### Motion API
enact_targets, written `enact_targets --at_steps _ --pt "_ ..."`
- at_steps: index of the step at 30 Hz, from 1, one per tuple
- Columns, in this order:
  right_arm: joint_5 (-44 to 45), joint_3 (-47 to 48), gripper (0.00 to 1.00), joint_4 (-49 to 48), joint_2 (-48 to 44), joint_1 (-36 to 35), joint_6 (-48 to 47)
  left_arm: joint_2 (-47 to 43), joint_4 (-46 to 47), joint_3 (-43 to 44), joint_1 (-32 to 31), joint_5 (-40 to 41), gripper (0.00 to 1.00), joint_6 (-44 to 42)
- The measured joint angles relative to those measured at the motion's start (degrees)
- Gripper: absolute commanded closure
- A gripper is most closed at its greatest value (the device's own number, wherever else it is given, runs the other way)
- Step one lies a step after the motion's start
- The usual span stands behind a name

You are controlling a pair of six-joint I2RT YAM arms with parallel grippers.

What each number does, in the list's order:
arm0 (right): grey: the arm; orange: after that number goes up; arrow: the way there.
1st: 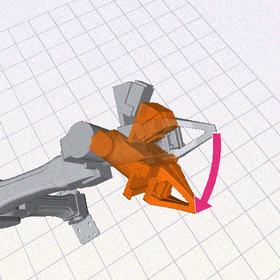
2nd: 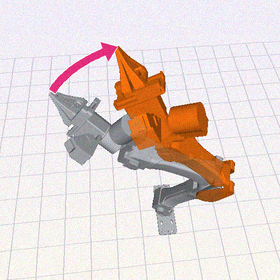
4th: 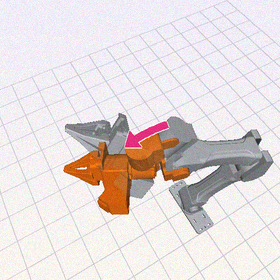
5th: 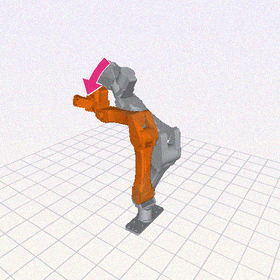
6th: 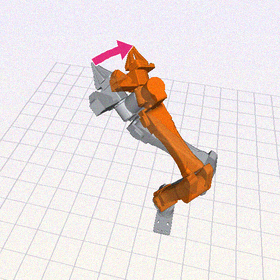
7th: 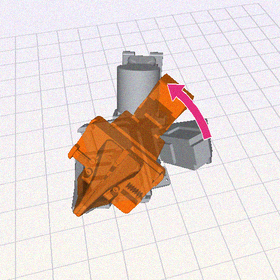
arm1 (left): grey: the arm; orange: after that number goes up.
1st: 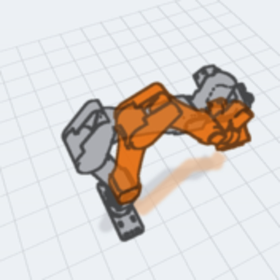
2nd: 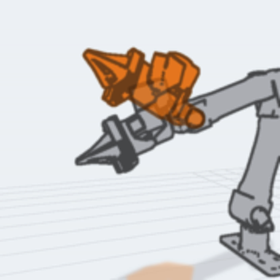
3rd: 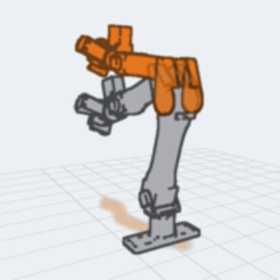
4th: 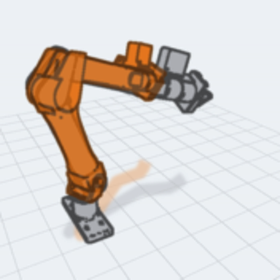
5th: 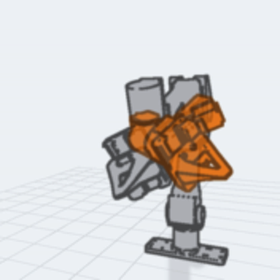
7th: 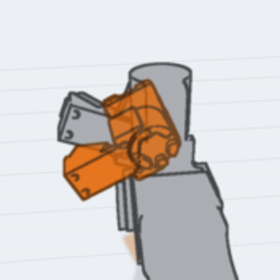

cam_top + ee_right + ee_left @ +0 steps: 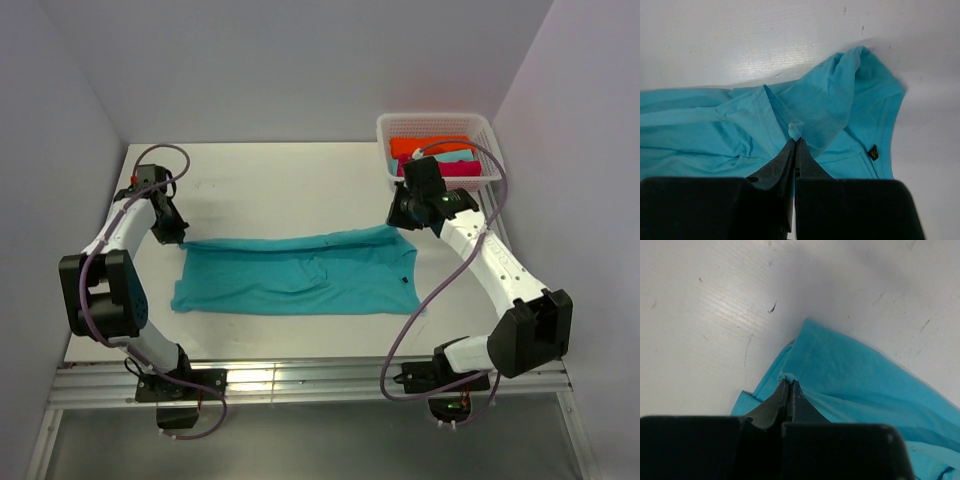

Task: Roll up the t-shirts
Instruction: Fold the tshirt

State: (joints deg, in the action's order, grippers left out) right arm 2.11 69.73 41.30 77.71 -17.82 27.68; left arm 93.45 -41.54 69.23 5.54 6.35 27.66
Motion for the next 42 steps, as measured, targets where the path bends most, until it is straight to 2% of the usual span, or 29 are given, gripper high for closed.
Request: enact_targets --at_steps 24,36,37,38,39,41,42 --pt "-1.7 -12.0 1.00 1.4 -9.8 -2.2 3.9 -6.0 -1.7 -6.3 0.0 0.0 1.00 0.2" --pt "-3.4 -18.9 1.00 1.6 -11.0 -4.2 6.0 -6.0 -2.5 -9.0 -0.3 0.0 1.00 0.5" --pt "-3.7 -19.8 0.95 1.4 -11.3 -4.2 6.2 -6.0 -2.6 -9.2 -0.3 0.0 1.00 0.6" --pt "-3.8 -20.8 0.86 1.5 -11.7 -4.2 6.6 -6.0 -2.8 -9.3 -0.3 0.0 0.90 0.7" --pt "-4.1 -21.6 0.73 1.6 -12.1 -4.3 7.1 -6.0 -2.9 -9.4 -0.3 0.1 0.86 0.7" --pt "-4.7 -22.9 0.69 1.6 -12.9 -4.3 7.3 -6.0 -3.2 -9.8 -0.3 0.2 0.76 1.3" --pt "-4.9 -23.4 0.63 1.7 -13.2 -4.3 7.4 -6.0 -3.4 -10.1 -0.3 0.3 0.73 1.5"
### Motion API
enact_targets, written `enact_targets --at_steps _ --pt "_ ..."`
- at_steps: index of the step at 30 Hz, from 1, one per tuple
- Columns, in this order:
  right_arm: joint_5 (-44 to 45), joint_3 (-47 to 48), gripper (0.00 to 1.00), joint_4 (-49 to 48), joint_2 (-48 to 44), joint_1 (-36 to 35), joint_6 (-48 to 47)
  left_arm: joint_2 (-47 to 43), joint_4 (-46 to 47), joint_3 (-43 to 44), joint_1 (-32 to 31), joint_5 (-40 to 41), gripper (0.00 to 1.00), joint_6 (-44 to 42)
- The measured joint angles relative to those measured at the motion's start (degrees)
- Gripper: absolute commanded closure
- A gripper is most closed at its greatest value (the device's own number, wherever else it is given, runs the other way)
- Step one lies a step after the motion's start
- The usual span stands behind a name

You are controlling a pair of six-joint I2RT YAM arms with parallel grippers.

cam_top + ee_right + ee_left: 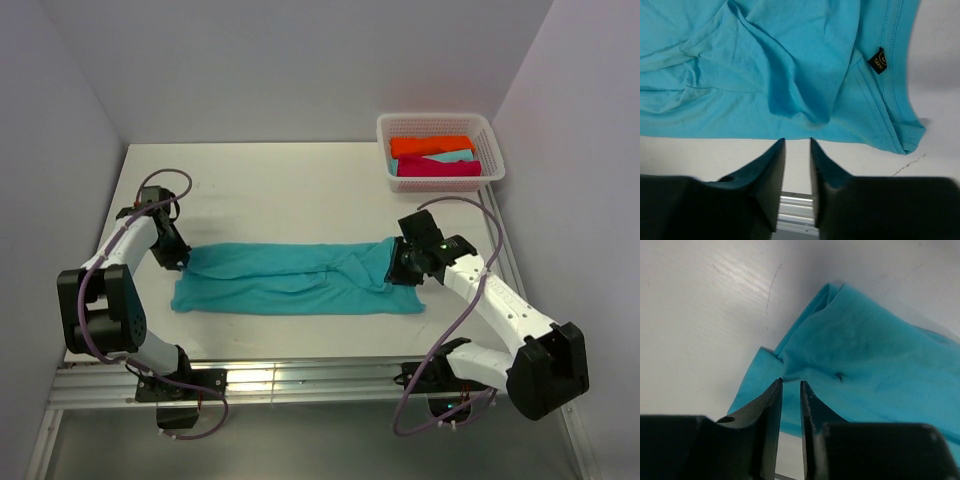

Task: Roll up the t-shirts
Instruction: Fold the tshirt

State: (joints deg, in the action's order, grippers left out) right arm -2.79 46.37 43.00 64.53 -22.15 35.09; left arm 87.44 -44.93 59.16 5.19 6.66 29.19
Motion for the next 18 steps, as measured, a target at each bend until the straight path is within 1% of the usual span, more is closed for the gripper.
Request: enact_targets --at_steps 2,5,6,9,10,14,18 --pt "-0.1 -0.4 0.62 0.5 -0.1 0.0 0.1 -0.3 -0.2 -0.8 0.0 0.1 0.69 0.4" --pt "0.1 -0.5 0.57 1.2 0.4 0.0 0.1 -0.9 -1.0 -1.8 0.0 0.3 0.69 0.7" --pt "0.0 -0.5 0.53 1.2 0.5 0.0 0.1 -1.1 -1.4 -1.8 0.0 0.3 0.69 0.7" --pt "-1.6 0.0 0.47 0.7 0.8 0.0 -0.3 -2.1 -1.9 -1.8 0.0 0.8 0.68 1.0" --pt "-2.4 0.7 0.47 0.5 1.5 0.0 -0.5 -2.4 -2.1 -1.6 0.0 0.7 0.68 1.0" --pt "-5.7 6.0 0.46 -3.3 8.6 0.0 -3.2 -2.1 -2.7 2.1 -0.1 -1.0 0.69 0.4" --pt "-8.1 9.8 0.46 -7.7 17.8 -0.1 -5.8 -0.1 -2.1 7.3 -2.4 -2.4 0.69 0.5"
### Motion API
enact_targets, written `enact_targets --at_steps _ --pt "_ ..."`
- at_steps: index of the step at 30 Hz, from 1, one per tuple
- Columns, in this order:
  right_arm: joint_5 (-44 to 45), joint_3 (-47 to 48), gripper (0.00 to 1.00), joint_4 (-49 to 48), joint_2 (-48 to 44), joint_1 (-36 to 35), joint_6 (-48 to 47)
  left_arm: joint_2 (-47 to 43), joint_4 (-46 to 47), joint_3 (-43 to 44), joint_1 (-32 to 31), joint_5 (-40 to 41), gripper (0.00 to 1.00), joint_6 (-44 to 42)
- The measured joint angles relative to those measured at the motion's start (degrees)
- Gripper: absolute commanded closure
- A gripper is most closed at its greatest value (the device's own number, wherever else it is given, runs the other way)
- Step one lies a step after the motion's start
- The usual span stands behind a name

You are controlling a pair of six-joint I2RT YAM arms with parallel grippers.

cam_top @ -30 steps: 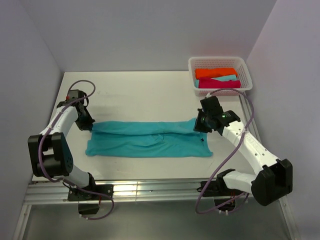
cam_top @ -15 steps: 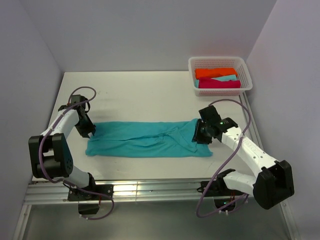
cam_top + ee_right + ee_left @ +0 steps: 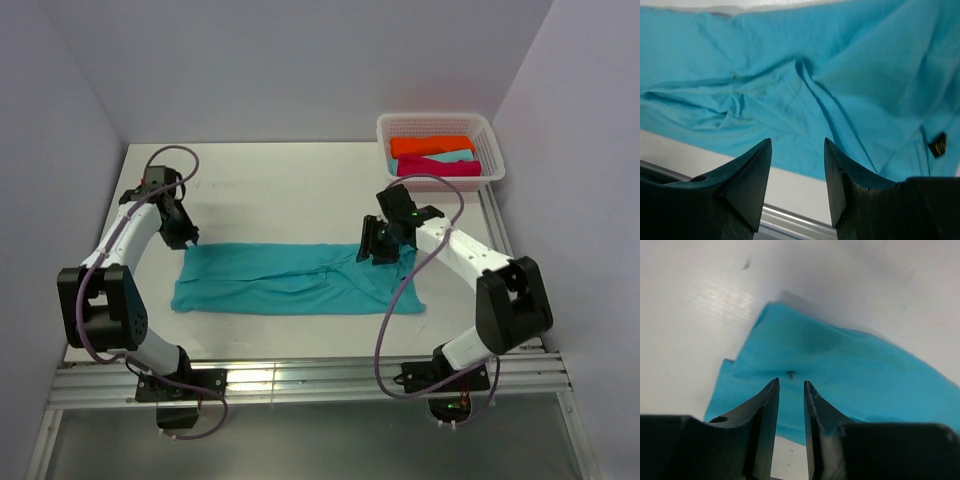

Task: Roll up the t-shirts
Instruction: Fold the tshirt

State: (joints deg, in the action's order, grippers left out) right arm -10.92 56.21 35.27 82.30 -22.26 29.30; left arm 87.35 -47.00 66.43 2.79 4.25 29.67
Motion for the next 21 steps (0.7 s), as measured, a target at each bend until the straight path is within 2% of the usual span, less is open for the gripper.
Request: enact_targets --at_steps 6,12,21 --pt "-1.6 3.7 0.46 -2.8 9.2 0.0 -2.4 4.7 0.6 5.1 -7.1 -2.7 0.70 1.6" --pt "-1.8 5.8 0.42 -4.5 13.4 0.0 -4.2 8.9 0.6 9.6 -14.2 -4.7 0.70 3.9" --pt "-2.1 7.7 0.44 -7.5 18.3 0.0 -5.9 14.8 2.3 12.2 -22.4 -11.1 0.71 7.0"
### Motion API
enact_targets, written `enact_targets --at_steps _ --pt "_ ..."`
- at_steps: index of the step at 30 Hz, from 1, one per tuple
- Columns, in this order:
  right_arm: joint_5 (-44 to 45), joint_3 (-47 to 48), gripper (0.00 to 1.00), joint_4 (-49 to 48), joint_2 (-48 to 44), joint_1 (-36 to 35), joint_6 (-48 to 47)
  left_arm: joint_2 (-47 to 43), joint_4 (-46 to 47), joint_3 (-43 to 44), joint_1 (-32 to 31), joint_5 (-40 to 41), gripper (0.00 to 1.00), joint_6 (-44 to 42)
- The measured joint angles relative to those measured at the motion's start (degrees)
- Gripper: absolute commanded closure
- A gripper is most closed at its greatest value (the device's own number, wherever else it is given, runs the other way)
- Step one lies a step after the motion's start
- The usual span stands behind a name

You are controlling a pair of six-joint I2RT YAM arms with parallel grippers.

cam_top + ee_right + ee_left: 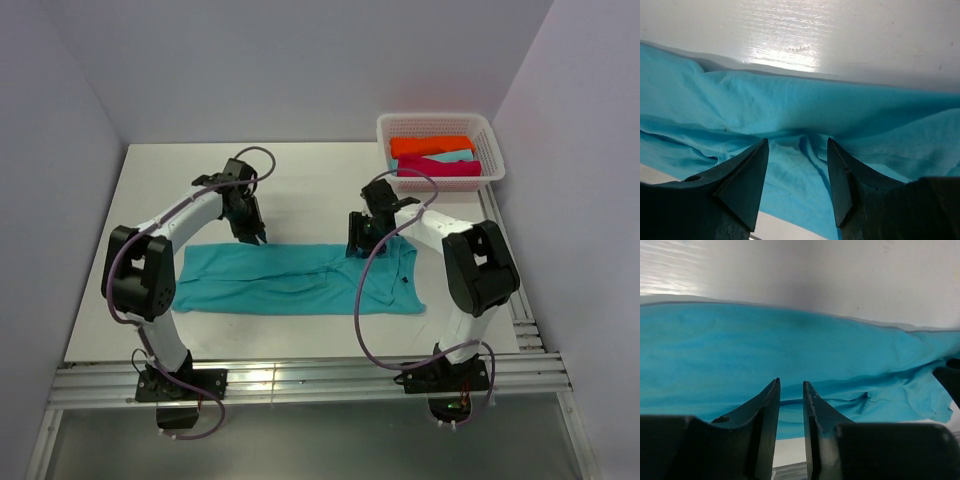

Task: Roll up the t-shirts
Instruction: Fold the tshirt

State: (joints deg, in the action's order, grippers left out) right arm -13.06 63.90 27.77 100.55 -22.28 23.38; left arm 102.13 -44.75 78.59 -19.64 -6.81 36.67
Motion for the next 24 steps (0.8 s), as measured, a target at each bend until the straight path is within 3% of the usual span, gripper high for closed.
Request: enact_targets --at_steps 4,8,11,24 --pt "-0.3 0.0 0.56 -0.8 1.3 -0.1 -0.2 3.1 0.7 1.6 -1.8 -2.4 0.71 0.8" --pt "-0.8 0.0 0.82 -1.6 1.3 -0.2 -0.3 6.4 0.8 4.5 -3.6 -3.8 0.71 1.5" --pt "-1.6 0.0 0.96 -1.8 1.3 -0.4 -0.2 8.5 0.8 6.3 -5.0 -4.3 0.71 1.8" --pt "-6.3 -2.8 1.00 -2.1 -4.9 -0.6 1.1 10.5 1.2 7.2 -8.1 -5.7 0.72 2.7"
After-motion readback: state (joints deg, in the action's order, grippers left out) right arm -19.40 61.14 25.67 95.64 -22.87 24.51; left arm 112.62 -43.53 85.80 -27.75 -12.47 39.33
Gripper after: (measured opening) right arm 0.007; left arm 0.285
